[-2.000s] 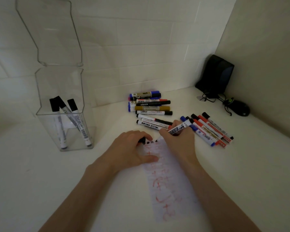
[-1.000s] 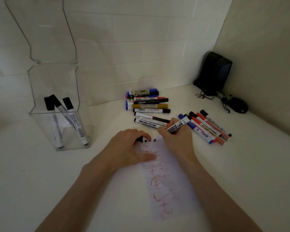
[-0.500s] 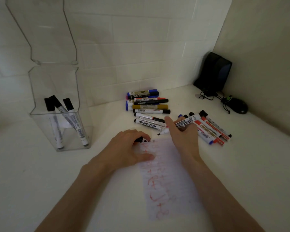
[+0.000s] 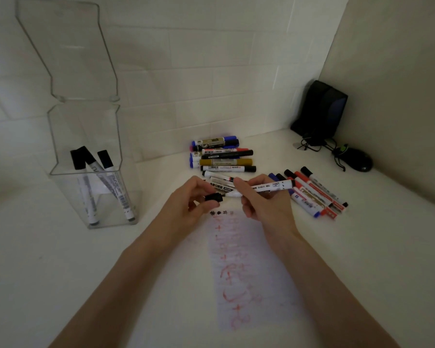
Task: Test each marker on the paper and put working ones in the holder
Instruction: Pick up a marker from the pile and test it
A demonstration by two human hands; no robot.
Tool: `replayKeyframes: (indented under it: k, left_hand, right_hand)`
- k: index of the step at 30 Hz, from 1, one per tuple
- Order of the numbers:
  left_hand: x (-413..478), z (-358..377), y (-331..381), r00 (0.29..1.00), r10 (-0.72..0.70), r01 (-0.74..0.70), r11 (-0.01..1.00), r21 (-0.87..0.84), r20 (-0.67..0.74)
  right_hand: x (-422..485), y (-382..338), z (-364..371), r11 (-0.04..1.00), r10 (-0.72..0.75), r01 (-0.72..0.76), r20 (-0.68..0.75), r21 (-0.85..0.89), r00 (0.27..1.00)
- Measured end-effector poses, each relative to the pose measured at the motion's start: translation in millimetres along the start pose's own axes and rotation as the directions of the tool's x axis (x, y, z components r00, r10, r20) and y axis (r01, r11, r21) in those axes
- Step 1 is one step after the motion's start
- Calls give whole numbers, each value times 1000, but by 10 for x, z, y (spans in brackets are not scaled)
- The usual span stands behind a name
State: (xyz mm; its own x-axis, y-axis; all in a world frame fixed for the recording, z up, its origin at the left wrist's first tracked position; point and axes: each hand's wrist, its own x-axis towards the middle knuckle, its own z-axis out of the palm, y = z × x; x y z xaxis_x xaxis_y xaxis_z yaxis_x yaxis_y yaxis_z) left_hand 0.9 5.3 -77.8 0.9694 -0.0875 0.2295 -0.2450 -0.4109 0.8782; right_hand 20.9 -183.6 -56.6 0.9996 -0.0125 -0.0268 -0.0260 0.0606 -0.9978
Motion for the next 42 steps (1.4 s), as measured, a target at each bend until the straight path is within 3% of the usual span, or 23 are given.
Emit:
replayKeyframes:
  k: [6, 9, 14, 23, 27, 31, 33, 35, 37, 40, 42]
  left_hand:
    - [-7, 0, 21, 998, 67, -68, 997, -32, -13]
    - [16, -43, 6, 996, 66, -70, 994, -87, -54]
    - [-2, -15, 56, 997, 31, -44, 984, -170, -76]
    - [0, 41, 35, 989, 68, -93, 976, -196, -132]
    - [16, 50, -20, 994, 76, -84, 991, -101, -81]
    - [68, 76, -23, 989, 77, -86, 994, -66, -125]
    - [78, 57, -24, 981, 36, -58, 992, -111, -193]
    - [72, 32, -47, 972, 12, -35, 995, -95, -234]
    - [70, 29, -78, 968, 3, -22, 997, -74, -251]
    - [73, 45, -77, 961, 2, -18, 998, -56, -275]
    - [79, 50, -63, 960, 9, -22, 999, -47, -279]
  right_hand:
    - [-80, -55, 16, 997, 2, 10, 147, -81, 989]
    - [-71, -133, -33, 990, 127, -136, 175, 40, 976]
    - [-70, -22, -22, 991, 132, -133, 74, -1, 988]
    - [-117, -53, -16, 986, 160, -163, 69, 39, 985]
    - [-85, -44, -23, 981, 185, -180, 75, -70, 980]
    - [-11, -134, -160, 977, 85, -59, 120, -204, 989]
    - [60, -157, -337, 966, -32, 38, 25, -256, 999]
    - [157, -106, -536, 849, -228, 137, -118, -511, 967]
    - [219, -44, -671, 666, -373, 112, -200, -738, 906]
    - [256, 29, -727, 535, -403, 28, -226, -845, 887]
    - [261, 92, -731, 384, -397, -23, -187, -923, 899]
